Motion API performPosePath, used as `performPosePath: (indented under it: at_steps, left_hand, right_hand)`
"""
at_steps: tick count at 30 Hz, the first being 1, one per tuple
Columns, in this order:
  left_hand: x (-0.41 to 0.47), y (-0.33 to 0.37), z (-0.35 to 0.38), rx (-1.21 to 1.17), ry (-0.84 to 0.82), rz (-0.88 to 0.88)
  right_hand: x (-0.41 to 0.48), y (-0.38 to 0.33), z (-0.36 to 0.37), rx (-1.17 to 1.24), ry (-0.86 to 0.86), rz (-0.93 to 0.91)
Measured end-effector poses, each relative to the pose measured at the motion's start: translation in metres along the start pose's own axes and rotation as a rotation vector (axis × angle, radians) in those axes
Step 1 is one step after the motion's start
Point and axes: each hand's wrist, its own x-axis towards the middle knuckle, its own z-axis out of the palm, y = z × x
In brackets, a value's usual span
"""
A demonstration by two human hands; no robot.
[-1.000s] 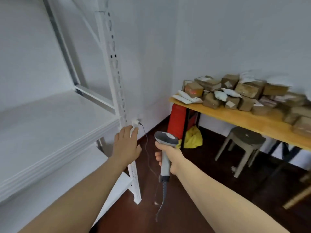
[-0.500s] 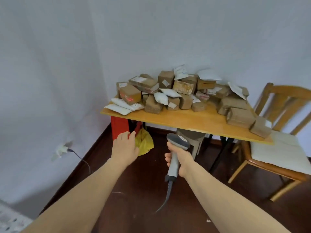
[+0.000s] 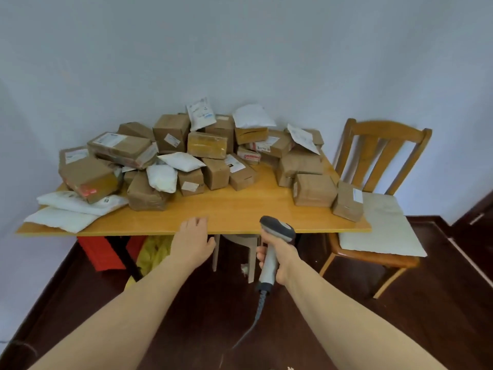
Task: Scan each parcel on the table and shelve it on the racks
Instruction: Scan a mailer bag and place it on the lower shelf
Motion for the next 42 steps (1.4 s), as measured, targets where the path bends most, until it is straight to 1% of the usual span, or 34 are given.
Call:
performPosePath:
  at_steps: [5, 7, 11, 15, 18, 20, 24, 27, 30, 35, 39, 42]
  left_hand:
    - [0.087, 0.089, 0.007, -0.049, -0.072, 0.040]
    - [0.118, 0.118, 0.008, -0.113, -0.090, 0.041]
    - [0.175, 0.166, 0.013, -0.237, -0.121, 0.003]
    - [0.239, 0.207, 0.016, -0.408, -0.102, -0.048]
    - [0.298, 0.231, 0.023, -0.604, -0.114, -0.114]
    - [0.339, 0.244, 0.030, -0.784, -0.144, -0.199]
    - [0.410, 0.268, 0.040, -1.213, -0.235, -0.480]
    - [0.450, 0.281, 0.047, -1.408, -0.296, -0.597]
    - [0.478, 0.291, 0.053, -1.517, -0.330, -0.675]
    - [0.501, 0.304, 0.059, -1.550, -0.368, -0.706]
    - [0.505, 0.296, 0.056, -1.633, -0.304, -0.741]
    - [0.494, 0.284, 0.046, -1.726, -0.236, -0.728]
  right_hand:
    - [0.056, -0.084, -0.055, 0.053, 0.016, -0.012]
    - [0.076, -0.113, -0.070, 0.089, 0.042, -0.021]
    - [0.110, -0.159, -0.086, 0.135, 0.030, -0.014]
    - [0.146, -0.200, -0.096, 0.181, 0.012, -0.025]
    - [0.173, -0.228, -0.102, 0.223, 0.006, -0.044]
    - [0.191, -0.246, -0.106, 0.235, 0.008, -0.059]
    - [0.226, -0.284, -0.109, 0.241, 0.026, -0.079]
    - [0.249, -0.304, -0.110, 0.229, 0.029, -0.097]
    - [0.267, -0.311, -0.112, 0.219, 0.035, -0.099]
    - [0.287, -0.317, -0.114, 0.228, 0.064, -0.079]
    - [0.297, -0.321, -0.112, 0.222, 0.069, -0.057]
    - [0.299, -0.323, -0.110, 0.223, 0.078, -0.043]
